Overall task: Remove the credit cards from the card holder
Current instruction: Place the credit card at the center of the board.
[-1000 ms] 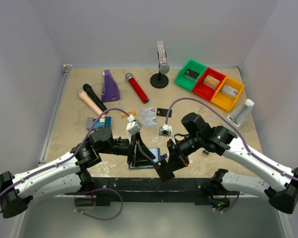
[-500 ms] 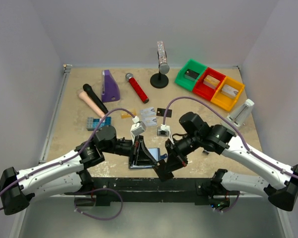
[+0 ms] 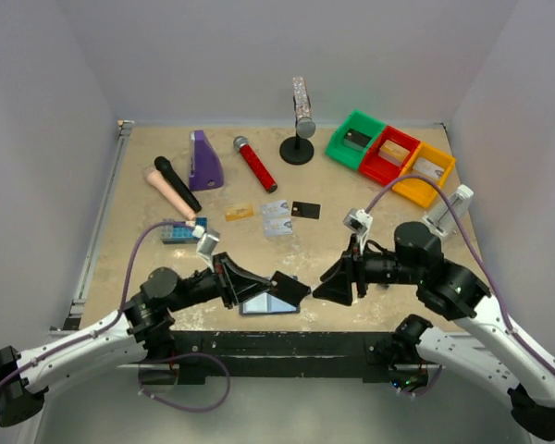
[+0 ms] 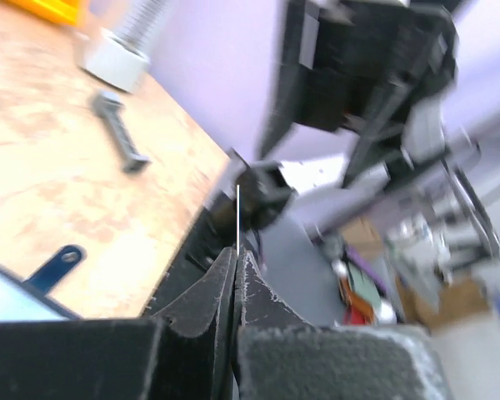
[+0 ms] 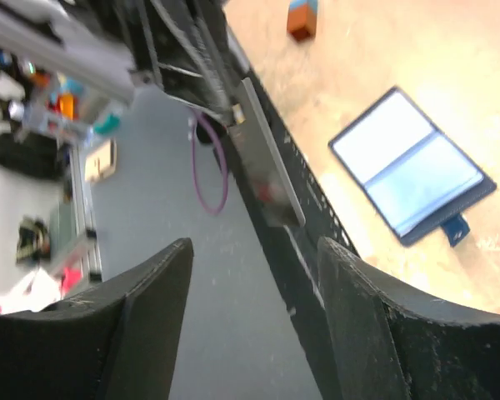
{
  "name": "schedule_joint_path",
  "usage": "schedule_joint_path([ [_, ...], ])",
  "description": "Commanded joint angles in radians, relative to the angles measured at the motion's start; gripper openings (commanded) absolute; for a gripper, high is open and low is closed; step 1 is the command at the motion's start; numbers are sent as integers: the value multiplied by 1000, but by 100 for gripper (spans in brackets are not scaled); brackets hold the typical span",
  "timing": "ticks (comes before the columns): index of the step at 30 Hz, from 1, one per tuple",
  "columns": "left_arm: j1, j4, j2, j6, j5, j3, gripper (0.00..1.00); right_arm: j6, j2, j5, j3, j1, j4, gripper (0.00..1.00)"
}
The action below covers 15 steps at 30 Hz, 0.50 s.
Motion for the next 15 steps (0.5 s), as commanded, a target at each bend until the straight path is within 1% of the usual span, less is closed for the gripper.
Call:
schedule_joint_path([
  [1,6,250,-176,-239,-407,-218,0,223,-64,137,-118,-3,261,66],
  [3,6,245,-236,-256,-471,-243,0,272,-64,137,-156,-3,342,67],
  [6,5,229,-282,-254,-490,-244,0,320,-39,136,-199,-3,413,68],
  [11,5,284,-275,-270,-486,-249,0,392,19,127,-242,-2,535,68],
  [15,5,309,-247,-283,-470,-252,0,417,48,118,-241,-2,588,67],
])
